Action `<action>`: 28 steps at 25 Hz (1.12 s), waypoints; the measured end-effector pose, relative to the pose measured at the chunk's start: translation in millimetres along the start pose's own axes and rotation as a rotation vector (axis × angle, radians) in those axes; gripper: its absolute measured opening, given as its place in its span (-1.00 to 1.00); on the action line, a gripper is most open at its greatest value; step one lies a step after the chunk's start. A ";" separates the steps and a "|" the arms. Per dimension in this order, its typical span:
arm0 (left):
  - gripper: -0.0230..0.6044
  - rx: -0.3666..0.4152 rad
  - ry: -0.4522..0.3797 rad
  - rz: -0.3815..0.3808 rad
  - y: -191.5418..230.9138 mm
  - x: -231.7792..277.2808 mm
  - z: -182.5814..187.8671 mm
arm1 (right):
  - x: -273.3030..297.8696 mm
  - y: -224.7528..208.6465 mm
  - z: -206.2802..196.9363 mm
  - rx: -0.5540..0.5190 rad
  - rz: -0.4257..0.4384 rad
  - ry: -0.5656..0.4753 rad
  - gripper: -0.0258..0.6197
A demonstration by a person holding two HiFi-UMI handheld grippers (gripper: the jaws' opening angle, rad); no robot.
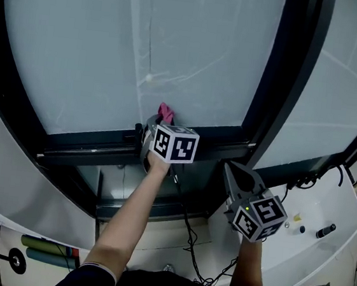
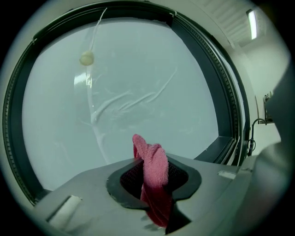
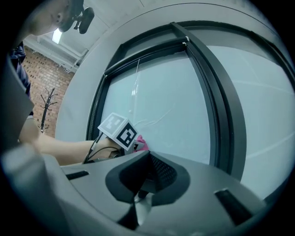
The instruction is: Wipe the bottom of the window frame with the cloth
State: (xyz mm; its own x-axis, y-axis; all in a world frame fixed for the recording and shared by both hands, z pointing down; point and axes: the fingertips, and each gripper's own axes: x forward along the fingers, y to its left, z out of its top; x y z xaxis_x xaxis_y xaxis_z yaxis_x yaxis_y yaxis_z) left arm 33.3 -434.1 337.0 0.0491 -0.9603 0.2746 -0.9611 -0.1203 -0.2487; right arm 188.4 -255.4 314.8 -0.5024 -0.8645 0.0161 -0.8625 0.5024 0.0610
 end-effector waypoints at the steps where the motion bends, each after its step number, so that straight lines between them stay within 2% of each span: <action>1: -0.65 0.002 0.016 0.011 -0.2 4.7 -6.0 | 0.3 -2.8 -1.9 0.005 0.001 0.001 -0.92; 6: -0.65 -0.007 0.086 0.041 -1.8 22.9 -34.2 | 4.2 -10.8 -12.4 0.012 0.011 0.025 -0.92; 10: -0.65 -0.025 0.101 0.039 -4.3 28.1 -44.3 | 5.9 -15.0 -17.6 0.025 0.014 0.031 -0.92; 14: -0.65 -0.045 0.104 0.016 -12.4 32.9 -42.8 | 6.4 -22.8 -22.9 0.028 0.006 0.042 -0.92; 22: -0.64 -0.040 0.109 -0.020 -39.0 39.8 -37.3 | 3.3 -38.1 -31.1 0.041 -0.011 0.053 -0.92; 28: -0.64 -0.024 0.109 -0.076 -72.1 46.7 -27.8 | -3.3 -54.9 -34.3 0.046 -0.046 0.053 -0.92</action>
State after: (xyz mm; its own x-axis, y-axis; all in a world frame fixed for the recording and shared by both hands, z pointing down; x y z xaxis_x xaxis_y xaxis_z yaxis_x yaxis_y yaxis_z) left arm 97.3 -463.3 393.6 0.0934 -0.9154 0.3916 -0.9619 -0.1844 -0.2017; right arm 239.6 -280.8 345.7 -0.4591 -0.8858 0.0676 -0.8872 0.4611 0.0166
